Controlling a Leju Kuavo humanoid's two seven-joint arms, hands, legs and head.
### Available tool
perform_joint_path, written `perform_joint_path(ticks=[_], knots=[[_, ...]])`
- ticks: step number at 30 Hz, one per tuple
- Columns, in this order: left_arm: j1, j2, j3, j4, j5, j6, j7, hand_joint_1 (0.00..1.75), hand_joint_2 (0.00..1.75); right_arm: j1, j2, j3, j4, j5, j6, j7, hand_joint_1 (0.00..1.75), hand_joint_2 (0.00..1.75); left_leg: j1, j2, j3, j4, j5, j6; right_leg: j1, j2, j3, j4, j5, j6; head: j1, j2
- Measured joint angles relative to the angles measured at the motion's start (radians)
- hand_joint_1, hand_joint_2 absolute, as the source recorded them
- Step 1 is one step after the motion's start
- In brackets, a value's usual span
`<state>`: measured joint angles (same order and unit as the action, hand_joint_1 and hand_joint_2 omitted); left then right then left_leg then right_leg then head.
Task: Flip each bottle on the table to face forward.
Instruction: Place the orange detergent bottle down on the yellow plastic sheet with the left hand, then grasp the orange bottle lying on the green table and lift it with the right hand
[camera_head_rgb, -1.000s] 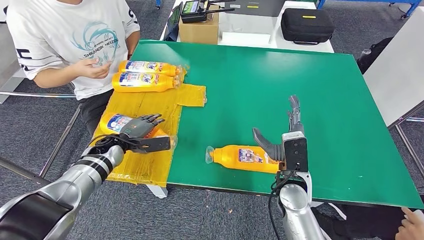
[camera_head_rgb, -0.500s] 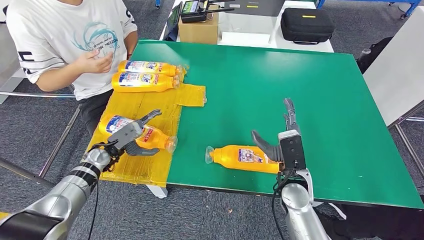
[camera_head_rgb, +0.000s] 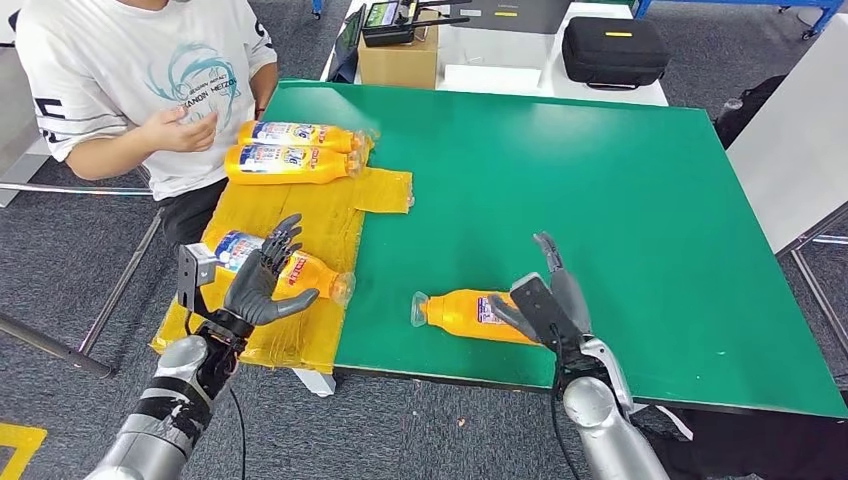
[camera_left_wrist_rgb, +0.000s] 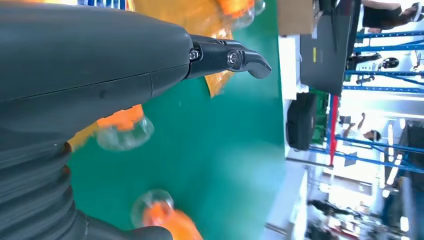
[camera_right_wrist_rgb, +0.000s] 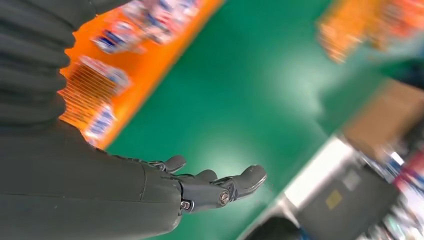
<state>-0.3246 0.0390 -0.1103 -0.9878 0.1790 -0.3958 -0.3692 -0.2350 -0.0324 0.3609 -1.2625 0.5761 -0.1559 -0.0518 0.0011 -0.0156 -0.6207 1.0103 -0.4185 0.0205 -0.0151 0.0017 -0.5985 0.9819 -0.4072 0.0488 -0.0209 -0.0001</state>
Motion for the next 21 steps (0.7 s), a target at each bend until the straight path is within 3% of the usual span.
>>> perform_joint_path(ticks=[6,15,19,21], knots=[[0.011,-0.042,-0.009,-0.026,0.075,-0.014,0.030,0.00,1.75,-0.040,-0.036,0.040,0.110,0.080,0.041,0.033,0.00,1.75,0.000,0.000,0.000,0.000,0.000,0.000,0.000,0.000,0.000,0.000,0.000,0.000,0.000,0.000],[0.012,-0.056,-0.034,-0.064,0.131,-0.036,0.048,0.00,1.75,-0.104,-0.087,0.080,0.205,0.156,0.091,0.058,0.00,1.75,0.000,0.000,0.000,0.000,0.000,0.000,0.000,0.000,0.000,0.000,0.000,0.000,0.000,0.000],[0.012,-0.057,-0.037,-0.067,0.144,-0.044,0.049,0.00,1.75,-0.133,-0.106,0.103,0.229,0.186,0.134,0.068,1.68,1.75,0.000,0.000,0.001,0.000,0.000,0.000,0.000,0.000,0.001,0.000,0.000,0.000,0.000,0.000],[0.011,-0.057,-0.040,-0.067,0.148,-0.049,0.049,0.00,1.75,-0.155,-0.117,0.120,0.244,0.200,0.171,0.069,1.75,1.75,0.000,0.000,0.001,0.000,0.000,0.000,0.000,0.000,0.002,0.000,0.000,0.000,0.000,0.000]])
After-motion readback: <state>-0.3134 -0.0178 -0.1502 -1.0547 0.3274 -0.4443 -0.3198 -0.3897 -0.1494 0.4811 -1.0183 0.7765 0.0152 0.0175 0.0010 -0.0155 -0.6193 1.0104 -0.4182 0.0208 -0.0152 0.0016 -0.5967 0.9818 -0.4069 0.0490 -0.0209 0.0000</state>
